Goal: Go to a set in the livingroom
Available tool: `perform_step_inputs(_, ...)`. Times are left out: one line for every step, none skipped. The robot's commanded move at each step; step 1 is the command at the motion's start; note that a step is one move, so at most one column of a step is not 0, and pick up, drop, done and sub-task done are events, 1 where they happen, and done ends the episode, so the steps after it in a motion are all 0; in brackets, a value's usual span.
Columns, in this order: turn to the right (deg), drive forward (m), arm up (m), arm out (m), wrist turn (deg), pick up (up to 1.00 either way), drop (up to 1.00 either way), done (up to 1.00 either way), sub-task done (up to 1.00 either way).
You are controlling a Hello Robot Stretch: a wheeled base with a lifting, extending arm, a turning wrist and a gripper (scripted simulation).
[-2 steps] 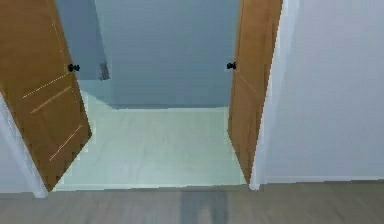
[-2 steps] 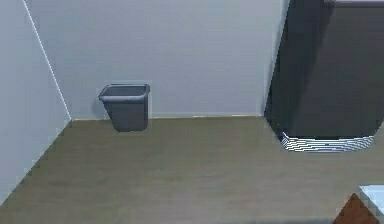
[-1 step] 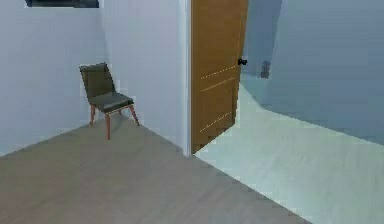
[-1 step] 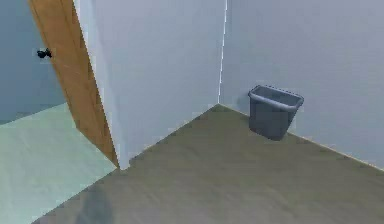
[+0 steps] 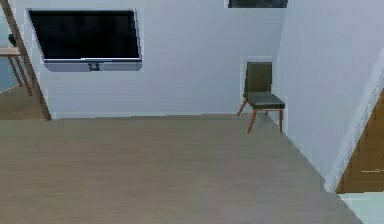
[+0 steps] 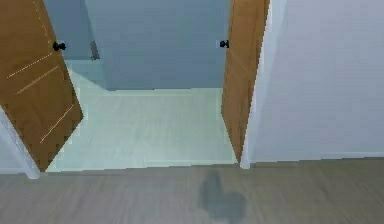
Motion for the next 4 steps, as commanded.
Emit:
perform_step_inputs(0.0, 0.4, 0.0, 0.0, 0.0, 0.0, 0.0, 0.0, 0.0)
perform_step_inputs(-45.0, 0.0, 0.0, 0.0, 0.0, 0.0, 0.0, 0.0, 0.0)
perform_step_inputs(0.0, 0.5, 0.0, 0.0, 0.0, 0.0, 0.0, 0.0, 0.0)
perform_step_inputs(-15.0, 0.0, 0.0, 0.0, 0.0, 0.0, 0.0, 0.0, 0.0)
